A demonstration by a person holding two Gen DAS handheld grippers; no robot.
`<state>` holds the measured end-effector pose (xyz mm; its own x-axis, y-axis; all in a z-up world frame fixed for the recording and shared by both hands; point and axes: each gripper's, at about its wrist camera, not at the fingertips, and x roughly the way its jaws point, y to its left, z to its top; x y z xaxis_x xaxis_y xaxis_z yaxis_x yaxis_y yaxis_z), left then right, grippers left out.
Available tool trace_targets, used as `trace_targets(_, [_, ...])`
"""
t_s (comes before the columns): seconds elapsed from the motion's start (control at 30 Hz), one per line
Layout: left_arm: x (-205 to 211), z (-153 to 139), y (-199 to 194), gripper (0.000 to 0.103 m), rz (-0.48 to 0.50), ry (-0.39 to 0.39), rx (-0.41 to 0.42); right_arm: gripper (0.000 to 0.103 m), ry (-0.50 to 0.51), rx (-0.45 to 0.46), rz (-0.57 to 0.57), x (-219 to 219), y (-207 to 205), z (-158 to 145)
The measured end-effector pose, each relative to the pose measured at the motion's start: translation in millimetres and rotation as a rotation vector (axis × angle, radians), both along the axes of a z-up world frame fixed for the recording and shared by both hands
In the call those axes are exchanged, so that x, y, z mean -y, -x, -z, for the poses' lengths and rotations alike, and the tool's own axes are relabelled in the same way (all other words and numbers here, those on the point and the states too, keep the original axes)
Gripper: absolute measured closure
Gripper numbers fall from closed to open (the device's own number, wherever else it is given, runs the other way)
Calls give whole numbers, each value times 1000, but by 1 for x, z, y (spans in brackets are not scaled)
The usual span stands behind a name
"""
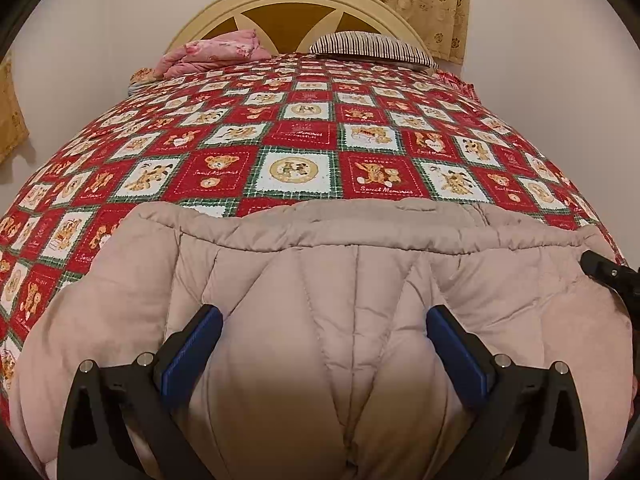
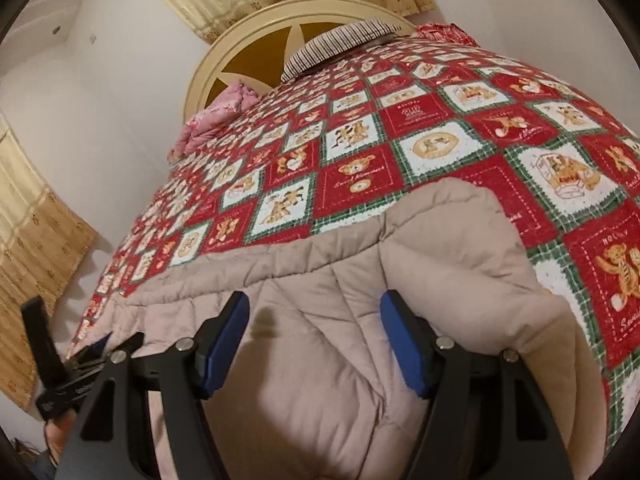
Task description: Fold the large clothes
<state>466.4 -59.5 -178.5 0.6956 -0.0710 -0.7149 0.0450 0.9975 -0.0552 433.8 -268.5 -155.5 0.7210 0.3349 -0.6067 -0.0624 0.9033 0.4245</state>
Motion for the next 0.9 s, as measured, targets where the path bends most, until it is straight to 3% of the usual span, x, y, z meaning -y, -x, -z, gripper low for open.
trace_targets(0.37, [0,1,-2,1,-1,2,-8,31,39,-31,0,-1,-5,5])
trace_targets(0.53, [1,3,-3,1,-1,-4,-15,26,125,-50,8,-11,0,-5])
trace_targets(0.63, [1,3,-4,1,-1,-2,-16,21,132,16,5,-23,21,-28])
trace_targets(0.7, [0,3,-4,1,-1,-2,-15,10,117,92,-18,-36,42,-43])
trace_targets(0.77, [1,3,-4,1,-1,-2,-14,9,138,154,-59,-56,60,-52])
trace_targets(0.9, [-1,3,-4,1,-1,0,-15,9,232,146,-124,-93,67,-42])
